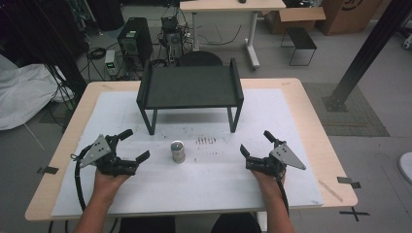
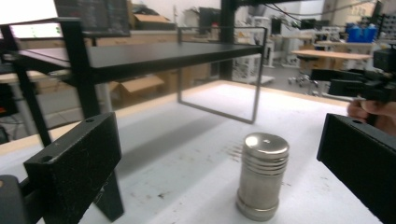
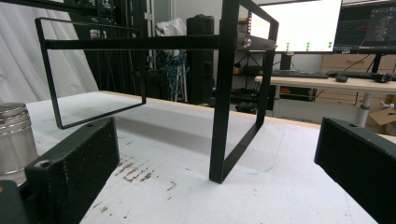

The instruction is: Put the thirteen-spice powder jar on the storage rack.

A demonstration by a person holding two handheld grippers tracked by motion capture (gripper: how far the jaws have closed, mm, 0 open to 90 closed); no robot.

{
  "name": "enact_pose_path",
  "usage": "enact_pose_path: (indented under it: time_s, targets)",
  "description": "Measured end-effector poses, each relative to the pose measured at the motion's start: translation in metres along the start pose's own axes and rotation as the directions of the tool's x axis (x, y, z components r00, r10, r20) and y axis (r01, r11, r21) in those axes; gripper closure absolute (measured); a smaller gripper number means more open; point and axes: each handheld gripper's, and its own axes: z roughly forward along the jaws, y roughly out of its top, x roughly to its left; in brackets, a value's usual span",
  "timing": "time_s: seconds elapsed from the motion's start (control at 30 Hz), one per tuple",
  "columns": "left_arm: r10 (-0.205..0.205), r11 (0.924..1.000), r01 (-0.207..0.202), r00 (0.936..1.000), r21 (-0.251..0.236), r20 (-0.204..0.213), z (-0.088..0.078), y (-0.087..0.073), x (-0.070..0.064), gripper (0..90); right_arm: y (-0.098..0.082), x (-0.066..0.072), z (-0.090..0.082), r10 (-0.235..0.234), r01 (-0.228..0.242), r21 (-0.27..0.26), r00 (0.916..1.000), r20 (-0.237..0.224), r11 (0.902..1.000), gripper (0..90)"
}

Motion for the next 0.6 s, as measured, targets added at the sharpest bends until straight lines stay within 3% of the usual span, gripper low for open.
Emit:
enact_pose_path:
  time_s: [0.07,0.23,0.6]
  targets:
    - [0.017,0.9997,-0.018,0.9996,0.017,0.022,0.004,0.003,-0.001,0.3,0.0,0.0,0.0,0.0,0.0,0.0,1.0,0.0,1.0,0.0]
    - [0.016,0.9982,-0.021,0.9971,0.056,0.075,0.012,0.006,-0.002,0.2,0.0,0.0,0.0,-0.004,0.004,0.001,1.0,-0.002,1.0,0.0]
    - [0.027,0.9928,-0.041,0.9921,0.112,0.123,0.031,0.016,-0.006,0.2,0.0,0.0,0.0,-0.001,0.001,-0.001,1.0,-0.003,1.0,0.0]
